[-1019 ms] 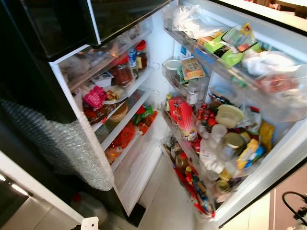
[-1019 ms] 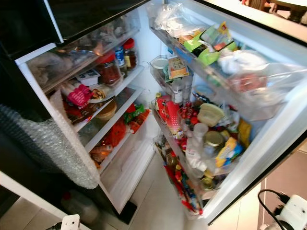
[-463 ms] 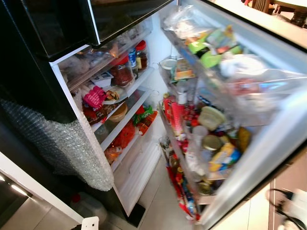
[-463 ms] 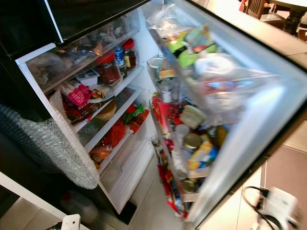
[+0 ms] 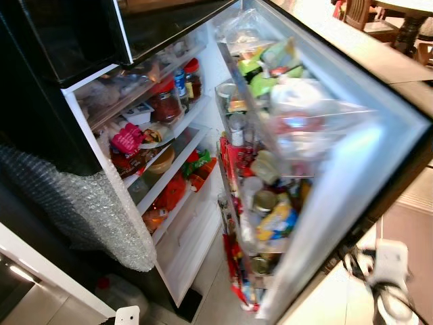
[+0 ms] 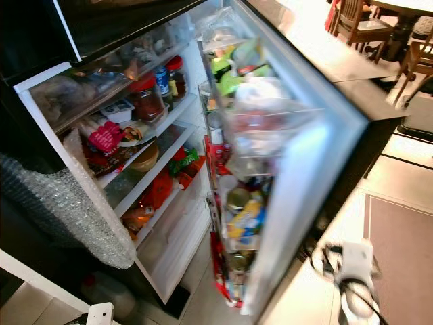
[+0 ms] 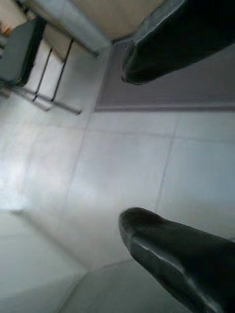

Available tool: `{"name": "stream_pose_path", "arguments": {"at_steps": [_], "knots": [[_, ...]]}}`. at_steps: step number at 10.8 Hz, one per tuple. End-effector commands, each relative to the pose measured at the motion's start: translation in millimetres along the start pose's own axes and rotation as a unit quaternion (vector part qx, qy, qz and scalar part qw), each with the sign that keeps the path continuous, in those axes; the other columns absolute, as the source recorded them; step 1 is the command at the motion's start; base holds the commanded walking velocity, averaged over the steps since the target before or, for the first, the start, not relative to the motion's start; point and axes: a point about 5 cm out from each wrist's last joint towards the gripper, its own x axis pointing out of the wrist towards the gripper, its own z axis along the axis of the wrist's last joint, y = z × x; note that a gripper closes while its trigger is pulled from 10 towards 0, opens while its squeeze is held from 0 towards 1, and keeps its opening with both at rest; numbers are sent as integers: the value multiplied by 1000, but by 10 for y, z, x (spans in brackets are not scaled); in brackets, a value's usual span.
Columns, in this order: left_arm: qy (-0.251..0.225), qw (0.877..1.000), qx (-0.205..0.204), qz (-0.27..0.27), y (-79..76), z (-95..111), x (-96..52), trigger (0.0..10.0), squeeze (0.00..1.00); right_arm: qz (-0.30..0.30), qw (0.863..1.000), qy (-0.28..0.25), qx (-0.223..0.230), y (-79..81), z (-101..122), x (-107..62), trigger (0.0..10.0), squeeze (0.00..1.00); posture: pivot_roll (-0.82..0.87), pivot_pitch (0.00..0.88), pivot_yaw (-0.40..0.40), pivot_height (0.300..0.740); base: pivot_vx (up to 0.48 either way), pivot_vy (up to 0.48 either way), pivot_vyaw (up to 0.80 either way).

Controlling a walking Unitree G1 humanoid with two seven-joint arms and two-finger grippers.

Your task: Restocking fridge

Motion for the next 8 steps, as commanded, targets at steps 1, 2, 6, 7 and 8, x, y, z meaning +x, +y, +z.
{"name": "stream_pose_path", "arguments": {"at_steps": [1,2,6,7,8], "knots": [[6,1000,6,1,21,-33,-6,10000,0,32,999,-15,8,56,60,22,10000,0,-94,8,33,740,0,0,0],[6,1000,6,1,24,-31,-6,10000,0,102,994,-27,28,209,130,48,10000,0,-96,13,36,740,0,0,0],[4,1000,4,2,22,-27,-5,10000,0,363,928,-53,61,871,443,70,10000,0,-80,19,35,740,0,0,0],[4,1000,4,3,22,-27,-5,10000,0,403,910,-71,70,959,608,98,10000,0,-78,20,35,740,0,0,0],[4,1000,4,4,24,-26,-5,10000,0,431,896,-80,70,1031,709,104,10000,0,-81,21,36,740,0,0,0]]}}
